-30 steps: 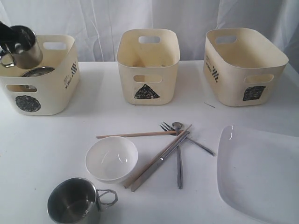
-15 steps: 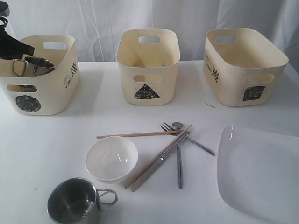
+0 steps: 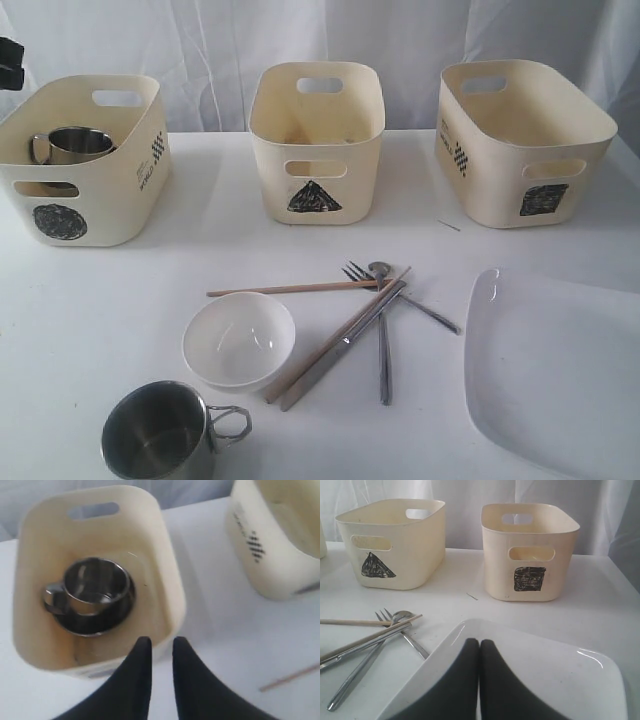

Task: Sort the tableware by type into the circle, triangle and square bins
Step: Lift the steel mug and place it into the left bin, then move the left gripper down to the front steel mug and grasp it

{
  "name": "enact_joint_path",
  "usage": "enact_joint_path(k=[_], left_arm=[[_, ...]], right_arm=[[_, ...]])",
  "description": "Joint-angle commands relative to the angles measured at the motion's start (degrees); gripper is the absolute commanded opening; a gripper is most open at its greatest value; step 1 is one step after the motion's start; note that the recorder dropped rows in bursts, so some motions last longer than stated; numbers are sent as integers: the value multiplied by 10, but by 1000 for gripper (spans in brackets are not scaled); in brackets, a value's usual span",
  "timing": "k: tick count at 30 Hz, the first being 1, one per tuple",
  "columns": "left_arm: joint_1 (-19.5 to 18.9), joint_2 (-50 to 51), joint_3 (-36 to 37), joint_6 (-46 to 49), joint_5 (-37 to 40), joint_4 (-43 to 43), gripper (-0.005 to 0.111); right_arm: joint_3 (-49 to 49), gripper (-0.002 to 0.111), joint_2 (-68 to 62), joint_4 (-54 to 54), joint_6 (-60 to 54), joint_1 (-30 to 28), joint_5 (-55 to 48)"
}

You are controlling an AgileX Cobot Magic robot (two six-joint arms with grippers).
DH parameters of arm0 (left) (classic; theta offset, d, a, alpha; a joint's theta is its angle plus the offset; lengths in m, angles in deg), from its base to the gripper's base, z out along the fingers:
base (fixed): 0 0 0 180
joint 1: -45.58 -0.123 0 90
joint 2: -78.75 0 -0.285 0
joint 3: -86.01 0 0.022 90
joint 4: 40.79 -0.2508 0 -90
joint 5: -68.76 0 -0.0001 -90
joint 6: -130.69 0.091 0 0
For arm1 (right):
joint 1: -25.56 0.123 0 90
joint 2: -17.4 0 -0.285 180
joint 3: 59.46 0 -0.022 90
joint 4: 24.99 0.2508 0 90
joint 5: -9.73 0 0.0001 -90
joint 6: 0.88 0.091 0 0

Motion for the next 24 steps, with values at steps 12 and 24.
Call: enact_joint_path(k=[12, 24], left_arm=[[54, -234, 245, 17, 172, 78, 51], [111, -234, 356, 40, 140, 81, 54]], right_arm=[[3, 0, 2, 0, 1, 1, 5], [3, 0, 2, 0, 1, 1, 5]])
